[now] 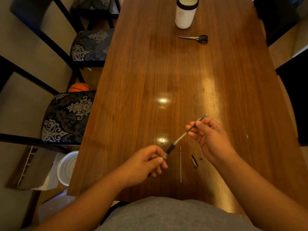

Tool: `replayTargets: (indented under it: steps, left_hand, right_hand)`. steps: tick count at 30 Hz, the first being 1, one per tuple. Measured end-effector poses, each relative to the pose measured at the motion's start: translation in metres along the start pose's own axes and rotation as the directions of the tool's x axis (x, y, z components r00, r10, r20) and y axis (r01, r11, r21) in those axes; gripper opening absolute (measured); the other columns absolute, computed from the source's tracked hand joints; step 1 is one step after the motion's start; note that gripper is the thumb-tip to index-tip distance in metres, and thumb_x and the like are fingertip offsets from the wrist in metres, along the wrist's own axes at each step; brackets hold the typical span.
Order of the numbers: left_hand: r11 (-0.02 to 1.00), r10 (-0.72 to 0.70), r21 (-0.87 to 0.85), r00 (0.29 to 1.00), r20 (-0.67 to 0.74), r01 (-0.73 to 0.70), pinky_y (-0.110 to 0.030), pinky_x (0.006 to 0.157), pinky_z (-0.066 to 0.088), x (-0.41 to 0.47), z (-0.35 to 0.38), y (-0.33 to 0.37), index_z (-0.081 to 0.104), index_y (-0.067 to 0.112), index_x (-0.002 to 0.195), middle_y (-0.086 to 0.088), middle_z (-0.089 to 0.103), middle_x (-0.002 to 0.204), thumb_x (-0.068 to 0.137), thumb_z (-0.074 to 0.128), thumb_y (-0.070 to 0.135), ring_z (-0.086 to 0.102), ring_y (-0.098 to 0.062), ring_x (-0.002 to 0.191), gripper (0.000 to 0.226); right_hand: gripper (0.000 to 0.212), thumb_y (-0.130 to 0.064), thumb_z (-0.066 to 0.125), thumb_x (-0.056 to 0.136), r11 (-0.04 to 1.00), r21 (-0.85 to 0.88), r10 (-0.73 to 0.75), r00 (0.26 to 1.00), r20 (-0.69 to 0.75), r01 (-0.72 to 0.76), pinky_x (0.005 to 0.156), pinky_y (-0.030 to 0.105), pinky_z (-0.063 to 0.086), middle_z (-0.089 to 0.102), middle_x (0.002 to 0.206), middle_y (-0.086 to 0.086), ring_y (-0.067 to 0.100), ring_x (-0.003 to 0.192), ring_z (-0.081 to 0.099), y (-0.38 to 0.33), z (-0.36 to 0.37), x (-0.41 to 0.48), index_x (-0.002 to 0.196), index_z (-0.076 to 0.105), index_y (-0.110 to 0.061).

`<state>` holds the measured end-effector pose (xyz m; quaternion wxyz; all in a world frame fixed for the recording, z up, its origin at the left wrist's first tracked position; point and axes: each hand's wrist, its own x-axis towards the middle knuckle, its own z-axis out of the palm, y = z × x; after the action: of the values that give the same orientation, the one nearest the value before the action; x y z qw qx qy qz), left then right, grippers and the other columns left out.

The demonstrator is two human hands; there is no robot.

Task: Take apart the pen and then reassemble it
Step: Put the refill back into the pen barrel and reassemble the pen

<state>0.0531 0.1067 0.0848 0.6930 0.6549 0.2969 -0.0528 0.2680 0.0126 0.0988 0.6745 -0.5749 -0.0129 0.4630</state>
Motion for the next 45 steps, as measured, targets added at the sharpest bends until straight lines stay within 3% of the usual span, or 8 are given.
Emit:
replayTargets:
  steps: [6,14,21,26,34,37,39,45]
  left_hand:
    - [0.99,-0.074,-0.117,0.994,0.08,0.083,-0.022,0.062,0.052,-0.001,-0.002,0.002,0.062,0.022,0.099,0.001,0.073,0.09,0.098,0.047,0.013,0.065,-0.01,0.074,0.017]
    - [0.999,0.006,0.046,0.996,-0.093,-0.001,-0.021,0.062,0.05,0.006,0.003,-0.003,0.059,0.046,0.089,0.011,0.072,0.091,0.095,0.051,0.019,0.066,-0.004,0.073,0.028]
    - [1.0,-0.006,0.018,0.993,-0.119,0.008,-0.019,0.056,0.049,0.014,0.005,-0.004,0.059,0.033,0.095,0.007,0.072,0.088,0.097,0.05,0.015,0.064,-0.005,0.067,0.021]
    - [0.999,-0.014,0.034,0.992,-0.123,0.019,-0.019,0.057,0.049,0.015,0.006,-0.008,0.058,0.042,0.089,0.009,0.072,0.087,0.097,0.05,0.016,0.064,-0.004,0.067,0.028]
    - [0.998,-0.042,0.035,0.991,-0.13,0.047,-0.023,0.062,0.049,0.016,0.009,-0.016,0.059,0.038,0.092,0.008,0.072,0.084,0.096,0.051,0.014,0.064,-0.004,0.069,0.025]
    - [0.998,-0.046,0.04,0.992,-0.12,0.051,-0.023,0.063,0.049,0.018,0.012,-0.019,0.058,0.036,0.093,0.008,0.072,0.085,0.097,0.051,0.014,0.064,-0.003,0.07,0.024]
    - [0.997,-0.051,0.045,0.992,-0.115,0.057,-0.023,0.064,0.049,0.018,0.011,-0.022,0.058,0.033,0.097,0.007,0.073,0.087,0.097,0.05,0.014,0.065,-0.004,0.071,0.021]
    - [0.996,-0.068,0.046,0.991,-0.119,0.074,-0.022,0.064,0.051,0.017,0.009,-0.031,0.06,0.037,0.095,0.008,0.073,0.093,0.096,0.054,0.014,0.067,-0.006,0.075,0.023]
  right_hand:
    - [0.013,-0.004,0.053,0.094,0.997,-0.053,-0.051,0.998,0.024,0.053,0.059,0.025,0.06,0.074,0.082,0.008,0.023,0.082,0.074,0.0,0.0,-0.001,0.085,0.059,-0.011]
    - [0.007,-0.006,0.056,0.094,0.973,-0.212,-0.079,0.996,0.052,0.088,0.052,0.027,0.059,0.075,0.079,0.01,0.023,0.074,0.074,0.008,0.008,-0.013,0.087,0.054,-0.008]
    - [0.01,-0.006,0.06,0.091,0.921,-0.381,-0.032,0.992,0.123,0.076,0.054,0.025,0.058,0.073,0.075,0.005,0.017,0.071,0.073,0.028,0.012,-0.024,0.082,0.06,-0.009]
    - [0.012,-0.004,0.061,0.091,0.888,-0.447,-0.045,0.987,0.152,0.109,0.052,0.024,0.056,0.07,0.075,0.007,0.015,0.069,0.072,0.033,0.015,-0.027,0.08,0.059,-0.01]
    - [0.006,-0.001,0.062,0.089,0.795,-0.592,-0.006,0.978,0.208,0.13,0.063,0.036,0.052,0.067,0.086,0.028,0.027,0.073,0.063,0.041,0.011,-0.036,0.093,0.062,0.003]
    - [0.011,-0.004,0.065,0.088,0.72,-0.683,0.063,0.968,0.241,0.123,0.069,0.034,0.054,0.069,0.085,0.016,0.021,0.075,0.064,0.048,0.0,-0.036,0.099,0.065,-0.004]
    - [0.016,-0.007,0.066,0.087,0.638,-0.76,0.076,0.972,0.224,0.125,0.067,0.021,0.053,0.068,0.087,0.004,0.015,0.076,0.065,0.053,-0.016,-0.034,0.102,0.067,-0.013]
    - [0.023,-0.02,0.065,0.088,0.238,-0.971,-0.081,0.997,0.0,0.019,0.053,0.013,0.038,0.06,0.087,-0.014,0.0,0.075,0.057,0.054,-0.096,-0.008,0.109,0.06,-0.027]
